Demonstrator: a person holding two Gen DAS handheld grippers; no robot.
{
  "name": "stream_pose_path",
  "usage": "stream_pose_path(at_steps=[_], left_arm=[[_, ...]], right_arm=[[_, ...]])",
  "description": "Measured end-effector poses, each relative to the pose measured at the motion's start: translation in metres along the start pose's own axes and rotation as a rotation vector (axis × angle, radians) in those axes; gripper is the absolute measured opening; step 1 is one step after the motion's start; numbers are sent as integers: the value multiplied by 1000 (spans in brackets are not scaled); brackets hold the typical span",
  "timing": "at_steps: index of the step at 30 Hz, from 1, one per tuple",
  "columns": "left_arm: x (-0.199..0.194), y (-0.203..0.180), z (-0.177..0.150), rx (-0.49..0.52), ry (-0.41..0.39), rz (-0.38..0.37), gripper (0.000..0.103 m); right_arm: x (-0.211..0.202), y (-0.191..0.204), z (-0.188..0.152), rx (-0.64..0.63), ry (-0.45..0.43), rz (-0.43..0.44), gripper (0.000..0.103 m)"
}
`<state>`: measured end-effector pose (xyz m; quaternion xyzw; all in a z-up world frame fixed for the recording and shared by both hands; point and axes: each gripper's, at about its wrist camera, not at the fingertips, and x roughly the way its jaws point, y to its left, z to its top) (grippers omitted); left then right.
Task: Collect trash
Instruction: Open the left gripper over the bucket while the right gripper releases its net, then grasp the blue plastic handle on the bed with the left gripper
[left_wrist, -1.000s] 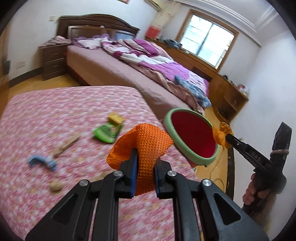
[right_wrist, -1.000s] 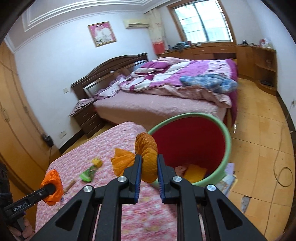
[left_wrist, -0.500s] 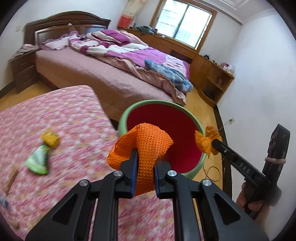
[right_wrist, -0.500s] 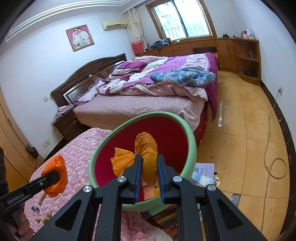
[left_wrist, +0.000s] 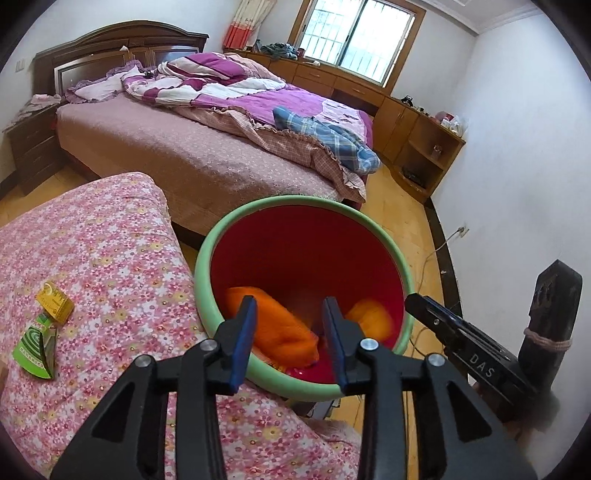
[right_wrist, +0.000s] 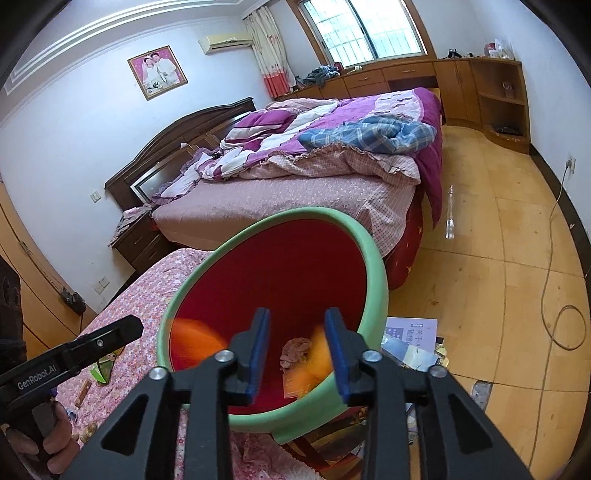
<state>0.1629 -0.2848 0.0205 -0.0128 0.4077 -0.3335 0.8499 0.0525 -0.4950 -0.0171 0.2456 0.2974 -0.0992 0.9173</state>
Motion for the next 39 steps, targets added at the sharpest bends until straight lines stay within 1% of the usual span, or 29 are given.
stream_pose_path(at_steps=[3,5,10,20,25,32,36,39], left_arm=[[-4,3,1,-12,-7,4,37],[-12,7,-2,-17,-15,11,37],[-33,22,-10,-56,-29,34,37],[-86,66,-34,-146,-73,124,37],[-110,94,-49,-213,-86,181,37],[-145,134,-75,-309,-126,259,37],[-166,160,-94,-378,-142,305,41],[-177,176,-108,-419,-144,322,45]], right_arm=[[-6,3,-1,0,-12,9,40],[-11,7,-2,2,-22,14,43],[-21,21,-8,4,-25,46,45],[-39,60,-23,-28,-14,108,48],[-47,83,-31,-44,-7,140,48],[-56,112,-44,-78,7,170,54],[-56,131,-54,-102,34,187,56],[-55,144,-61,-125,51,195,57]])
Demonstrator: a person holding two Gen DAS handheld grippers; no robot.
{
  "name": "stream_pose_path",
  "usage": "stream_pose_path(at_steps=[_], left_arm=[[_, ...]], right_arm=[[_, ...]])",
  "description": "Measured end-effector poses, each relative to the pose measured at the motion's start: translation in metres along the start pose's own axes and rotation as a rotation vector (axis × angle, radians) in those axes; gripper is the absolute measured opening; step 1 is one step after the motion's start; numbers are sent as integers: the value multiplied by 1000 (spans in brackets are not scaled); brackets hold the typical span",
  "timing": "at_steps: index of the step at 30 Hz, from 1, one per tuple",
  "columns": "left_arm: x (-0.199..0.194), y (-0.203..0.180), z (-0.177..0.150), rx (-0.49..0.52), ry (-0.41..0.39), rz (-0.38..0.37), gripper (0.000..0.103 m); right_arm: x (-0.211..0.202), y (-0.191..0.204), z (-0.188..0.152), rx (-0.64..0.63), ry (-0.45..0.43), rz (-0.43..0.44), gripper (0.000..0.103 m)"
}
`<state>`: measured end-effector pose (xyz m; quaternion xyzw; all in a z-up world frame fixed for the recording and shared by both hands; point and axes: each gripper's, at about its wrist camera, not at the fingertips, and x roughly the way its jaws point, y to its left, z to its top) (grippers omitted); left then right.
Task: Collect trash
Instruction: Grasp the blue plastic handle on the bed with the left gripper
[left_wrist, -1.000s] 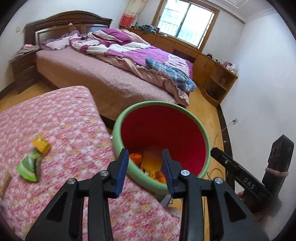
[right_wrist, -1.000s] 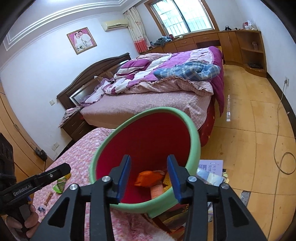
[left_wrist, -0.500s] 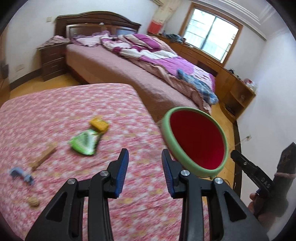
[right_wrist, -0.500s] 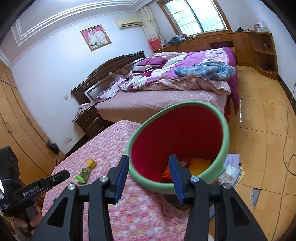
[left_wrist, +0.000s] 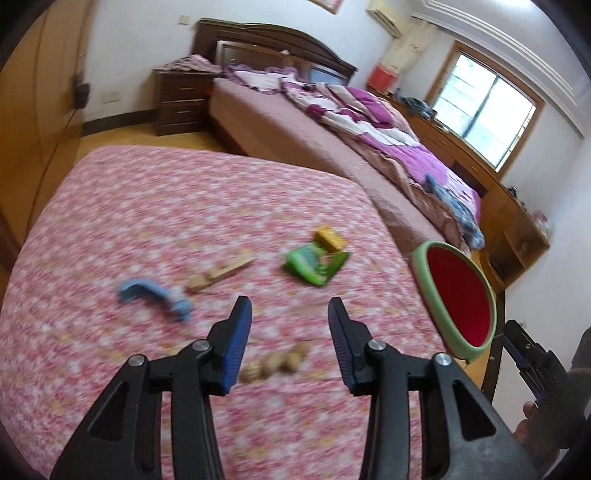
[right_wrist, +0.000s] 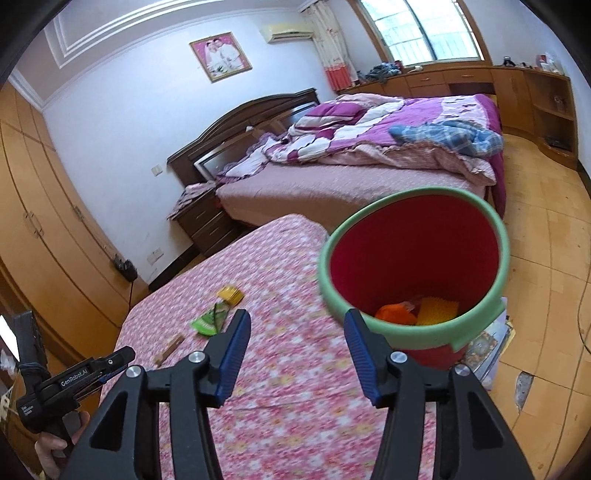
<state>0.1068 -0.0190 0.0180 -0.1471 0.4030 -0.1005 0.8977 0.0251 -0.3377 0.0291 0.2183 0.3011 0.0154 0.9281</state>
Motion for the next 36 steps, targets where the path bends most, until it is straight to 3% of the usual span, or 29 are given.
stream_pose_path(at_steps=[4,10,20,26,30,34,36], left_arm=[[-6,26,-3,-51,-3,26,47],[-4,62,-9,-82,-2,130,49],[29,96,-6,-106,78,237,49],[45,104,0,-114,90,222,49],[48,104,3,-115,78,170,49],[47,96,3,-71,51,134,68],[48,91,3,-33,39,136,68]], right_arm=[[6,16,-6,-25,22,7,59],[21,35,-14,-71,72,21,60],[50,43,-19,-99,141,10,60],[58,42,-19,-98,157,6,60],[63,41,-19,-95,167,9,60],[67,40,-20,-92,174,12,60],[68,38,-20,-89,178,13,60]])
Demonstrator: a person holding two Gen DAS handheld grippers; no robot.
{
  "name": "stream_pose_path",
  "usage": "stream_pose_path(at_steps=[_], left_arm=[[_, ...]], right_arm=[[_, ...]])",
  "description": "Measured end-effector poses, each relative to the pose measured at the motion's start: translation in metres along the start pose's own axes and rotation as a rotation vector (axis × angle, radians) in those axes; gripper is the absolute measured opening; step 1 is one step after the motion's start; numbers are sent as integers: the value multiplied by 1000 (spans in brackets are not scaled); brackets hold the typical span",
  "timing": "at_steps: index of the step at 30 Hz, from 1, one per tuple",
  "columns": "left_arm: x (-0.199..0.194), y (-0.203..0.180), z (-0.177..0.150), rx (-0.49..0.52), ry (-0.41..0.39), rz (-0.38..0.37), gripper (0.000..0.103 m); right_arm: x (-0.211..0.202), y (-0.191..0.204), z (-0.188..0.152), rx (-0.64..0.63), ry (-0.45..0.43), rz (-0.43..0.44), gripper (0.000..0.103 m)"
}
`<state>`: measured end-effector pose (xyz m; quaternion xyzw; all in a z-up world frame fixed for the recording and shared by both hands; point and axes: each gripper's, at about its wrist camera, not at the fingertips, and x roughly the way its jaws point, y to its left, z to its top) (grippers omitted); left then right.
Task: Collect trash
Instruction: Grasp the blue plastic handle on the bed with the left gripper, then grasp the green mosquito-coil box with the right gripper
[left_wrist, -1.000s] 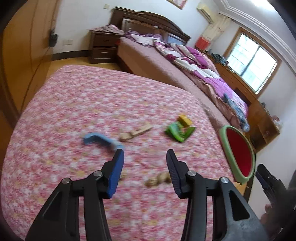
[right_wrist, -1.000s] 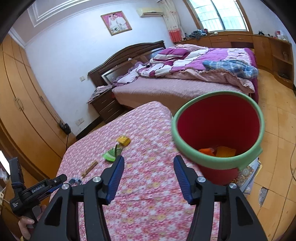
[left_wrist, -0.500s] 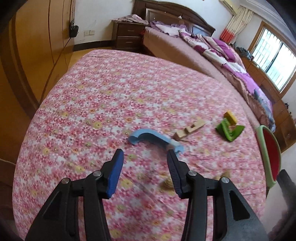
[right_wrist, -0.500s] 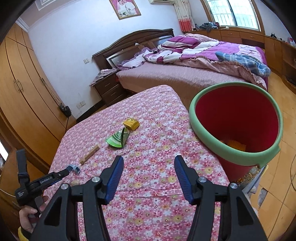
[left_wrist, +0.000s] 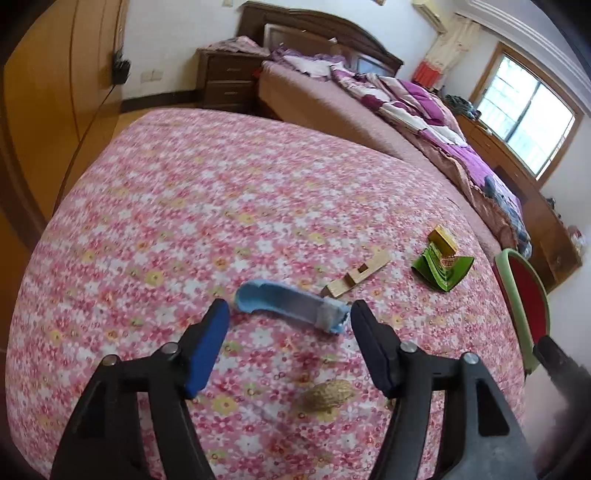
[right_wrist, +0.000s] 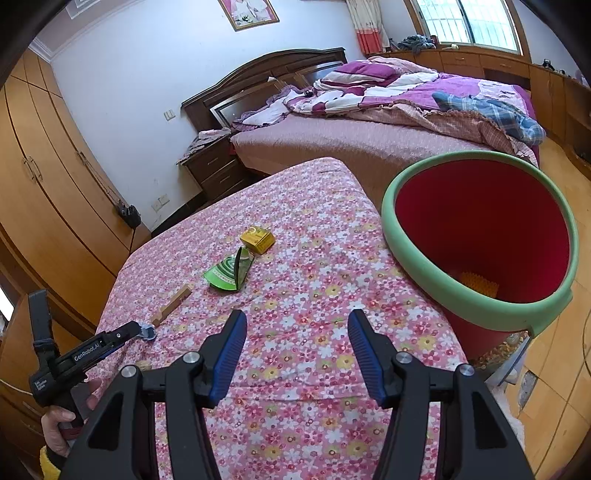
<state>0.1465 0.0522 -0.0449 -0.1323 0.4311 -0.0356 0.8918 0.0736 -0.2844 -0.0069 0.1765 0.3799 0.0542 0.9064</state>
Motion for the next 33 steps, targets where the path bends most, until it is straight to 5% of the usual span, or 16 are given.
stream_pose_path(at_steps=[3,17,33], left_arm=[[7,-8,1,57,14,2,74],[29,-23,5,145,34,38,71],[8,-3,32,52,-49,1,71]], right_arm=[[2,-1,0,3,4,-1,60],[12,6,6,-25,13,6,60],[107,64,31,-125,132,74,60]])
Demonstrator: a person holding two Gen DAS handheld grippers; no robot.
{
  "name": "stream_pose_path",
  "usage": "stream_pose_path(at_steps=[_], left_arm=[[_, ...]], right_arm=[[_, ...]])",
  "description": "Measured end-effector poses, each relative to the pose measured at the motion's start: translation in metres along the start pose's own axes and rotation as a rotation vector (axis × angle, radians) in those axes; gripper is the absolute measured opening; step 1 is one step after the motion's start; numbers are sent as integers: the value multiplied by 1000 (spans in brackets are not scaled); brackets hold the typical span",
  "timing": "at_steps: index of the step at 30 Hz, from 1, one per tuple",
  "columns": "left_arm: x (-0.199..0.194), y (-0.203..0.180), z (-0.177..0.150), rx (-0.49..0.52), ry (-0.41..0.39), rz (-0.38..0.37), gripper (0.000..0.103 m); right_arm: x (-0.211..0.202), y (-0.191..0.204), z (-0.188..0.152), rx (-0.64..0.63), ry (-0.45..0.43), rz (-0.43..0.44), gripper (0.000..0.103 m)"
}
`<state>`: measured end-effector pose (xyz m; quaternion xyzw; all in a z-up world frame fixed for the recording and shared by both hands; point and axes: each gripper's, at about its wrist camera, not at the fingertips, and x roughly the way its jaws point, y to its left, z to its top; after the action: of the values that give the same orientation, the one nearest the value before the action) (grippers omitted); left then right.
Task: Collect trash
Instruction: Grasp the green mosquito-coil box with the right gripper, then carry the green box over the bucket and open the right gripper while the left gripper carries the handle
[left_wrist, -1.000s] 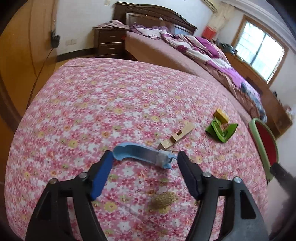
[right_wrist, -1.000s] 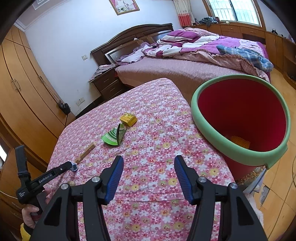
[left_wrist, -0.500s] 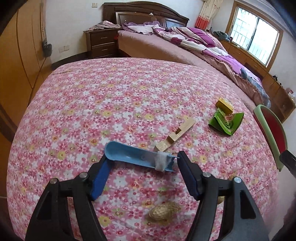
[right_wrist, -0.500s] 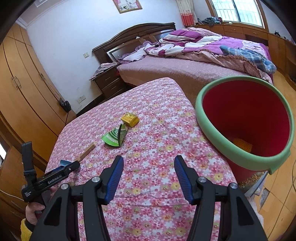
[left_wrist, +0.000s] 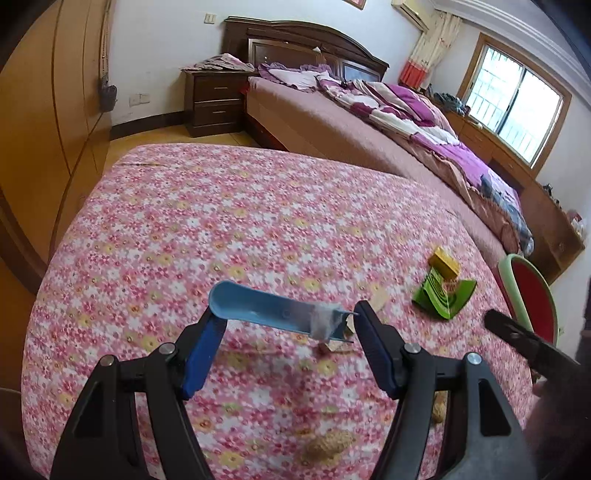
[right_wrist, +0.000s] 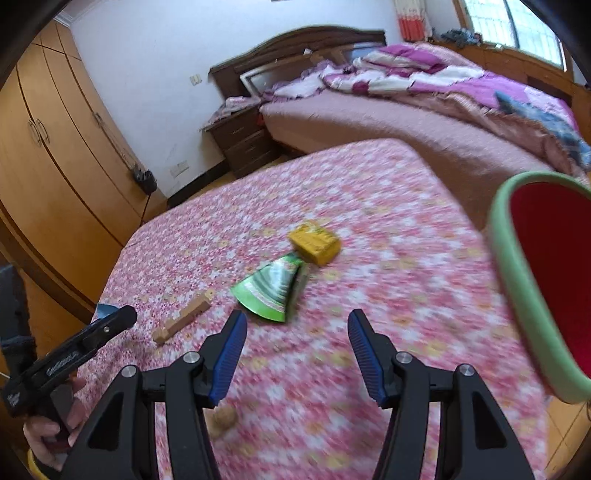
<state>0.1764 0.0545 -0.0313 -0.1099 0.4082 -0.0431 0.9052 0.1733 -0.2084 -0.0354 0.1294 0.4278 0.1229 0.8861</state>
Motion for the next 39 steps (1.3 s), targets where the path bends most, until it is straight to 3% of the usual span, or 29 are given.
stream_pose_path(at_steps=[12,19,30,39], left_arm=[[13,23,4,-73,2,-13,71],[16,22,4,-79,7,-25,71],[-16,-5,-5,-35,-25,-53,71],[-51,-54,-8,42,-44,-120,71]], right_arm=[[55,39,15,-138,27,-126,67],[49,35,13,-124,21,-121,59],[-28,18,-4,-55,-59,-36,57],[-112,-21,-12,9,-189,-55,58]])
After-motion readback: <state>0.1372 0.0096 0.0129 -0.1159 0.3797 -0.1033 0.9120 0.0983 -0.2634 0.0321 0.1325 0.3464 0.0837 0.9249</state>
